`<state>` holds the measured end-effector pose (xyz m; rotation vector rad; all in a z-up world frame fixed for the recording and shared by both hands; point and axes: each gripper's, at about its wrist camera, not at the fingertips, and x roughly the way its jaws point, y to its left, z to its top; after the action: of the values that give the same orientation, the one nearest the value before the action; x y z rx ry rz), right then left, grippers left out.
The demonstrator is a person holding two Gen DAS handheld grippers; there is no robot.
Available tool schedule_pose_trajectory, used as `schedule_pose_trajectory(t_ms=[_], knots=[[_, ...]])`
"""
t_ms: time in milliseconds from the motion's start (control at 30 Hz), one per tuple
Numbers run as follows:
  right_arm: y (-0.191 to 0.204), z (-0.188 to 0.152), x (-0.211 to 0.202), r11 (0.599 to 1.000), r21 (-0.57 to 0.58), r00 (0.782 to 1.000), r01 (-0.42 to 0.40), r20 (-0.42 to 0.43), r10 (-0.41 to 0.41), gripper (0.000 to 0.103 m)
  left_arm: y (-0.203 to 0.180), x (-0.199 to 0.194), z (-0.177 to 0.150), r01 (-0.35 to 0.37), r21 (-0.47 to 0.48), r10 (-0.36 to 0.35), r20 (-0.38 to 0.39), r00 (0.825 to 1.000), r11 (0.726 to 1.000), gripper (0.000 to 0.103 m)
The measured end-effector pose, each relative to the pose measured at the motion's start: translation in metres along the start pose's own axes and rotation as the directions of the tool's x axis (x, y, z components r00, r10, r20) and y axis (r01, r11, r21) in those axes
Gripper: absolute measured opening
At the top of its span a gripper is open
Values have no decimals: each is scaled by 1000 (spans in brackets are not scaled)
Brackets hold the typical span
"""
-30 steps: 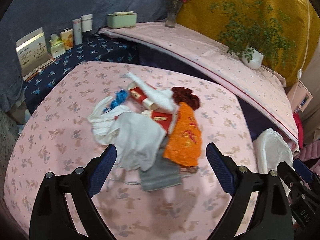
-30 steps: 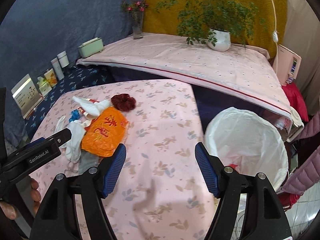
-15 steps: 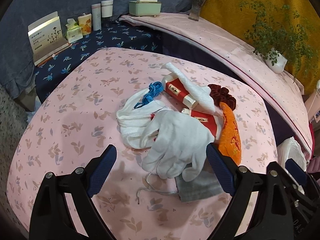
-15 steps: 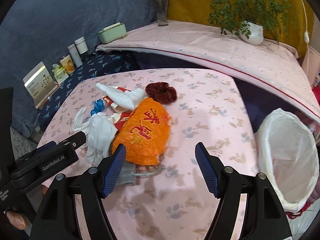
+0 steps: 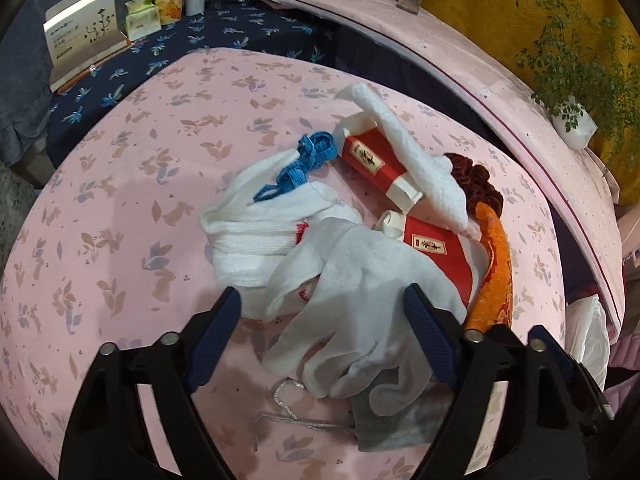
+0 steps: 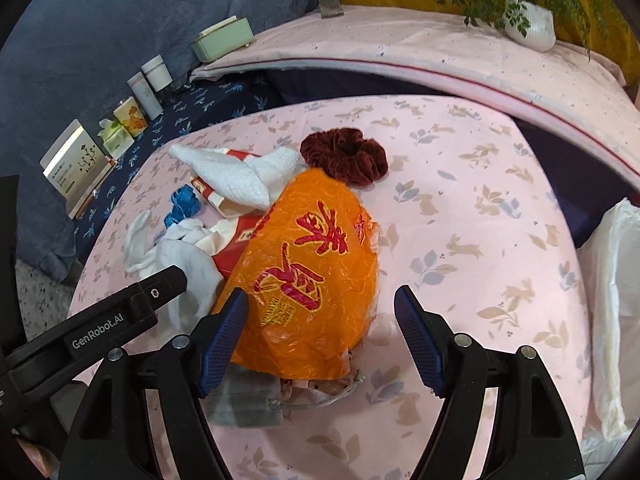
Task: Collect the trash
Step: 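Grasp the white glove with the left gripper while the right grasps the orange bag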
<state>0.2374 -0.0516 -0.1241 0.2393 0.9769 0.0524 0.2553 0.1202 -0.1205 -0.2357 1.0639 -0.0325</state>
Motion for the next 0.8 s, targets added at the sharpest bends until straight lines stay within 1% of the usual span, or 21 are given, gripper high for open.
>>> schedule_pose_trajectory(t_ms=[67,100,133,167,200,233,267,300,333,367,500,600,667,700,767,800], knots=[[-3,-2,8,1000,7,1000,-13,-20,13,59,-2,5,-2,16,15,-16,-22,1000,1000,57],[-3,-4,11,1000,7,999,-21,-34,21,46,-3,6,-3,22,22,-21,-30,999,1000,54],[-4,-5,14,1000,7,998,-30,-47,30,36,-4,7,-4,30,27,-29,-36,999,999,45],[-5,-7,15,999,7,998,-36,-47,36,34,-5,7,-6,37,35,-36,-42,998,999,38],[-5,-8,14,999,6,998,-39,-42,39,30,-5,6,-8,38,41,-37,-41,998,998,36],[-6,-10,12,999,1,999,-40,-37,40,27,-6,5,-9,39,47,-37,-37,999,998,30],[-6,-11,9,999,-4,999,-40,-31,40,24,-7,3,-11,45,57,-43,-35,998,997,21],[-6,-12,6,999,-10,999,-40,-24,40,22,-9,1,-13,52,66,-50,-36,998,996,18],[-6,-13,2,999,-16,999,-37,-17,36,21,-11,0,-14,54,74,-51,-36,998,996,11],[-6,-13,-2,999,-20,999,-32,-8,32,21,-12,-1,-16,57,83,-54,-34,998,995,7],[-10,-14,-22,999,-28,999,-23,31,24,20,-17,-9,-21,74,91,-71,-30,997,993,7],[-14,-14,-40,999,-34,998,-2,67,4,20,-21,-17,-25,87,93,-85,-26,996,992,7],[-19,-12,-51,1000,-27,996,10,87,-7,20,-24,-20,-27,93,95,-90,-26,996,991,9],[-23,-12,-55,1000,-18,996,12,92,-10,20,-26,-21,-29,93,97,-91,-28,995,991,12],[-31,-11,-62,1000,3,995,14,100,-15,20,-30,-25,-32,99,95,-97,-23,995,990,35],[-35,-11,-66,1000,11,994,17,104,-19,20,-32,-27,-33,100,98,-99,-14,995,990,41]])
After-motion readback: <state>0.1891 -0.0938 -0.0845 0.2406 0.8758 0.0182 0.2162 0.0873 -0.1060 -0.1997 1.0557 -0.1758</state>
